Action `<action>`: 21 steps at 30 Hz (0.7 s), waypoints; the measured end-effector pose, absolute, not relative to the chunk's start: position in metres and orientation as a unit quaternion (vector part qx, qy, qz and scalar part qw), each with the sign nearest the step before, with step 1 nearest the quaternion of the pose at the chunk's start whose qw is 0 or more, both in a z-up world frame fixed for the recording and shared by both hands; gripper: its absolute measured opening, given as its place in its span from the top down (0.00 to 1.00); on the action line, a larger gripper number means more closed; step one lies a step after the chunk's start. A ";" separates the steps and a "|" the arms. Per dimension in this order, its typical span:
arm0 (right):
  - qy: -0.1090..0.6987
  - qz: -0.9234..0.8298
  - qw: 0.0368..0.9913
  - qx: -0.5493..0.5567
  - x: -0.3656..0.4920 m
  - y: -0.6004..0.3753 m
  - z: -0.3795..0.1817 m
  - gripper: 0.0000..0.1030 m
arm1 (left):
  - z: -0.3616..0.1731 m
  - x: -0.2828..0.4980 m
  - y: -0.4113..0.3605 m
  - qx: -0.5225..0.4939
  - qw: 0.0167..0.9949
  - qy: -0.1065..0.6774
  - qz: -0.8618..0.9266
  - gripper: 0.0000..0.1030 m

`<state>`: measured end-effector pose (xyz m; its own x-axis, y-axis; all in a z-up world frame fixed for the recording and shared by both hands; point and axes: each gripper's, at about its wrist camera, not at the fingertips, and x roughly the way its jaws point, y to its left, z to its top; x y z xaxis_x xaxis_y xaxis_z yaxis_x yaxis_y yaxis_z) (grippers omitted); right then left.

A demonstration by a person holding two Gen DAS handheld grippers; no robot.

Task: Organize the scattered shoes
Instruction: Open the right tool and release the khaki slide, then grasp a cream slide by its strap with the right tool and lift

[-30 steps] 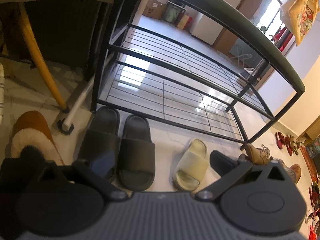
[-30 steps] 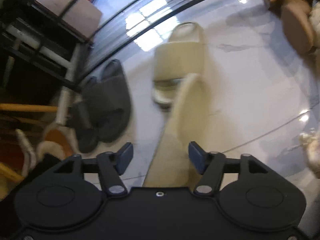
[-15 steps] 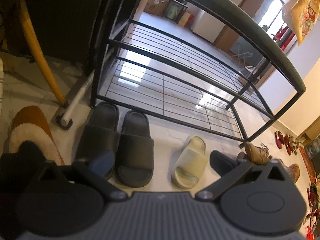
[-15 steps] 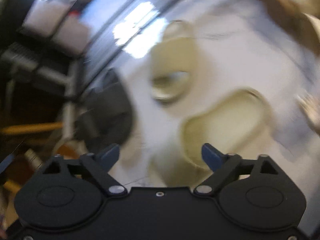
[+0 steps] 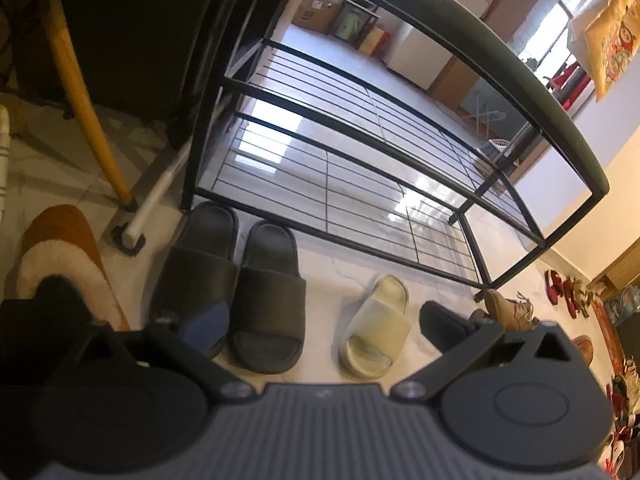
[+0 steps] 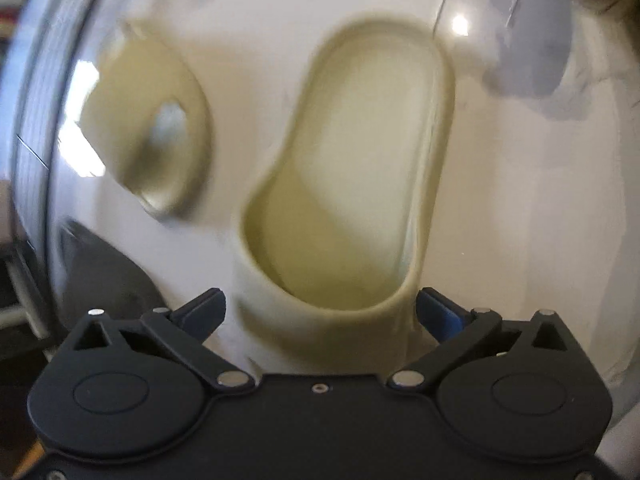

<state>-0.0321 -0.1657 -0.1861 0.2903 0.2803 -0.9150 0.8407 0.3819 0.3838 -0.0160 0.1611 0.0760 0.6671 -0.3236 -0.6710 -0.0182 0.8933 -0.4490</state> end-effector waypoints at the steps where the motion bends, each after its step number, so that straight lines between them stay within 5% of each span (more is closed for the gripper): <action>1: 0.552 -0.219 0.640 0.487 -0.032 -0.166 -0.182 0.05 | 0.076 -0.016 0.161 -0.215 0.887 0.400 -0.088 0.01; 9: 0.553 -0.142 0.724 0.387 -0.040 -0.185 -0.144 0.07 | 0.072 -0.015 0.162 -0.227 0.880 0.408 -0.089 0.01; 15: 0.514 -0.046 0.832 0.204 -0.015 -0.166 -0.086 0.09 | 0.073 -0.014 0.162 -0.235 0.878 0.406 -0.090 0.01; 21: 0.530 0.035 0.835 0.143 0.045 -0.141 -0.050 0.09 | 0.071 -0.013 0.169 -0.249 0.875 0.408 -0.078 0.01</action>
